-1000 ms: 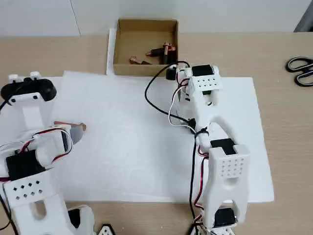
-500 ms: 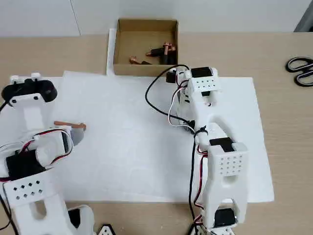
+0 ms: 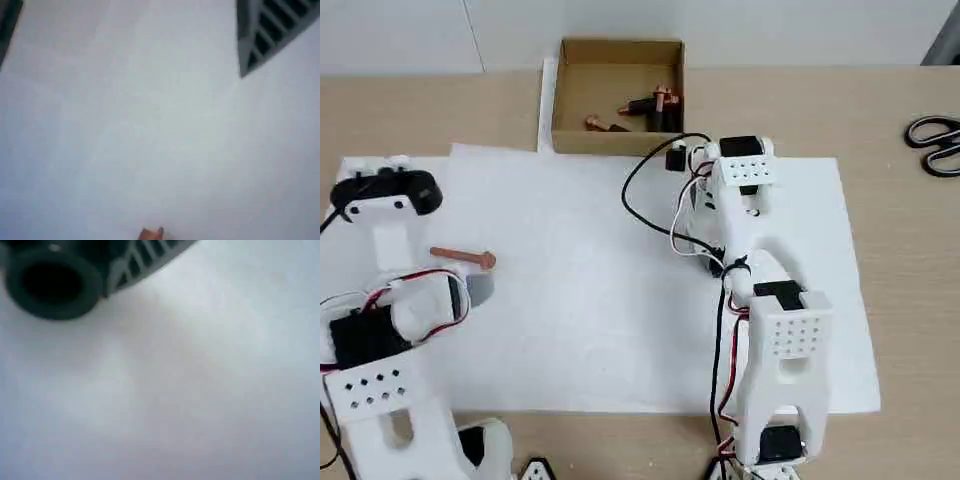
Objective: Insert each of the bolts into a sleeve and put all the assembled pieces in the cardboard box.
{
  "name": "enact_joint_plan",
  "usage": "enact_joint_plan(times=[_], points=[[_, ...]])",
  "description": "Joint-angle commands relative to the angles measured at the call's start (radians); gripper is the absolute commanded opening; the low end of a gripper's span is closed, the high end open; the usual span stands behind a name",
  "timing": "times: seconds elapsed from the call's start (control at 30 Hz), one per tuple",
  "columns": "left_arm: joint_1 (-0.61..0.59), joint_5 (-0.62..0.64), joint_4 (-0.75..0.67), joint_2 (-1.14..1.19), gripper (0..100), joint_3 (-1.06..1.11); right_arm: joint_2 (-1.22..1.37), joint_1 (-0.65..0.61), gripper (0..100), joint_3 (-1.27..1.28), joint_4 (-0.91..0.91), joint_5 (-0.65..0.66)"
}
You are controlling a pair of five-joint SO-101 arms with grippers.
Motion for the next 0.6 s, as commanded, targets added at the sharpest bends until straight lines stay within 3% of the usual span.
enact_joint_plan(times=[0.0, 0.2, 0.43, 0.57], points=[[0.0, -0.057, 0.048, 0.046, 28, -0.09, -0.18, 0.008, 0.4, -0.005, 0.027, 0.009], [-0.005, -0.299, 0.055, 0.198, 28, -0.193, -0.412, 0.004, 0.4, 0.04, 0.024, 0.009], [-0.006, -0.796, -0.086, 0.414, 28, -0.194, -0.538, 0.021, 0.4, 0.209, 0.019, 0.054], [-0.006, -0.878, -0.18, 0.514, 28, -0.193, -0.572, 0.065, 0.4, 0.261, 0.018, 0.063]])
